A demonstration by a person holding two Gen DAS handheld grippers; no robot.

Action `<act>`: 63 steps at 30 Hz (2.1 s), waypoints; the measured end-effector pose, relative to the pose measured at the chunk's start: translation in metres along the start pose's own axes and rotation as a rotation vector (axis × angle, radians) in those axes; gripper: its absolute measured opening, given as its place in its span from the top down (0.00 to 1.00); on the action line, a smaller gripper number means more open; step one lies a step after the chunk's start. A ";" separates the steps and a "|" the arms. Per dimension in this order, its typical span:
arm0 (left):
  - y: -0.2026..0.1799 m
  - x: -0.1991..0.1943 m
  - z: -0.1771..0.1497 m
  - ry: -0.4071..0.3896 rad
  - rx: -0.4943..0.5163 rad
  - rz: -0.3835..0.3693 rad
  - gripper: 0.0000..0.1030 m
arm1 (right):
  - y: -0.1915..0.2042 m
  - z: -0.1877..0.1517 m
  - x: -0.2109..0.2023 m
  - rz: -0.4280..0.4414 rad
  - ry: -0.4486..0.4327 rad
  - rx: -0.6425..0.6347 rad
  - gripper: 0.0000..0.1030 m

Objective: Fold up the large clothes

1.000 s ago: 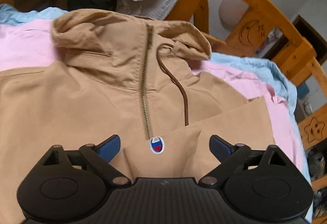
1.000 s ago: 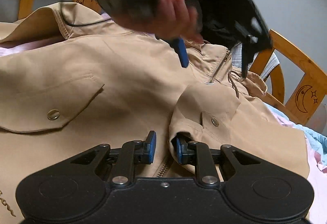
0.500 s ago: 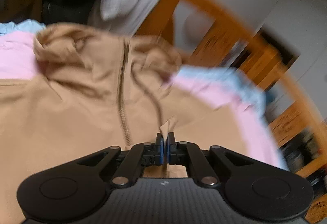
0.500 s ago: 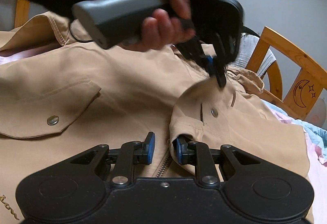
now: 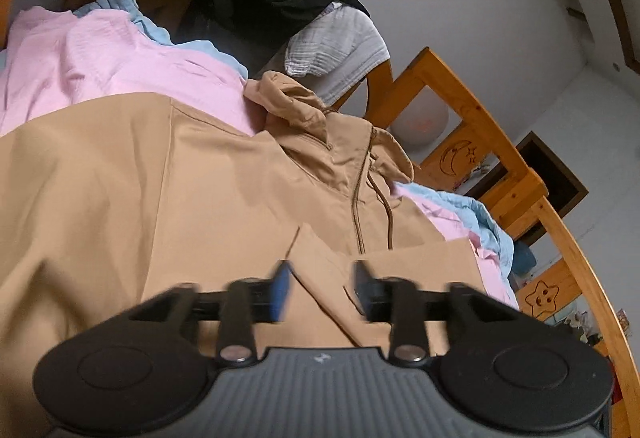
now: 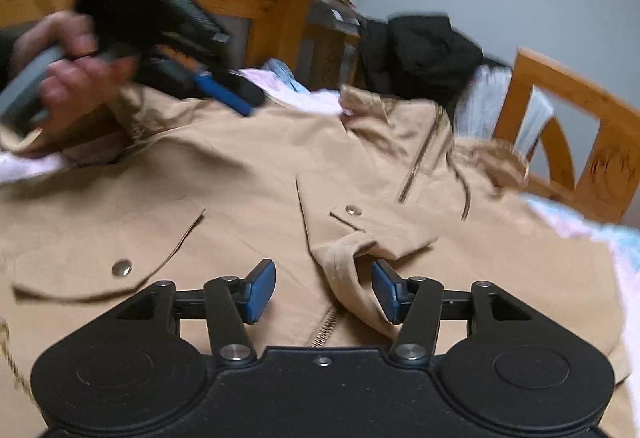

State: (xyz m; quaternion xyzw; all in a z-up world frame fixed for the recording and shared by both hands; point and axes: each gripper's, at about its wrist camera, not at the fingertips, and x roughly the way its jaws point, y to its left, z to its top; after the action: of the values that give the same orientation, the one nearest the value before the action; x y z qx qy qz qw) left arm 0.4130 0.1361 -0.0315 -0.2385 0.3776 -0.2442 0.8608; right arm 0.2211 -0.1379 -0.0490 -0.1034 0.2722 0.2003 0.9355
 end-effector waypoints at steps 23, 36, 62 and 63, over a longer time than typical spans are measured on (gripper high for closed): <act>-0.034 0.037 0.001 0.242 -0.200 0.060 0.13 | 0.092 -0.034 0.016 -0.022 -0.110 -0.869 0.90; -0.033 0.055 -0.030 0.318 -0.067 0.352 0.95 | -0.005 -0.020 -0.010 -0.182 -0.051 -0.626 0.23; -0.084 0.102 -0.051 0.140 0.215 0.453 1.00 | -0.332 0.046 0.111 -0.474 0.171 0.375 0.83; -0.084 0.099 -0.051 0.135 0.201 0.448 1.00 | -0.334 0.039 0.099 -0.477 0.138 0.422 0.78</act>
State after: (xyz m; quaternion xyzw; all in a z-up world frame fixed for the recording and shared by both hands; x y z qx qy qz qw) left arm 0.4127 0.0010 -0.0645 -0.0452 0.4516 -0.0993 0.8855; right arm 0.4601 -0.3941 -0.0429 0.0187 0.3386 -0.0928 0.9361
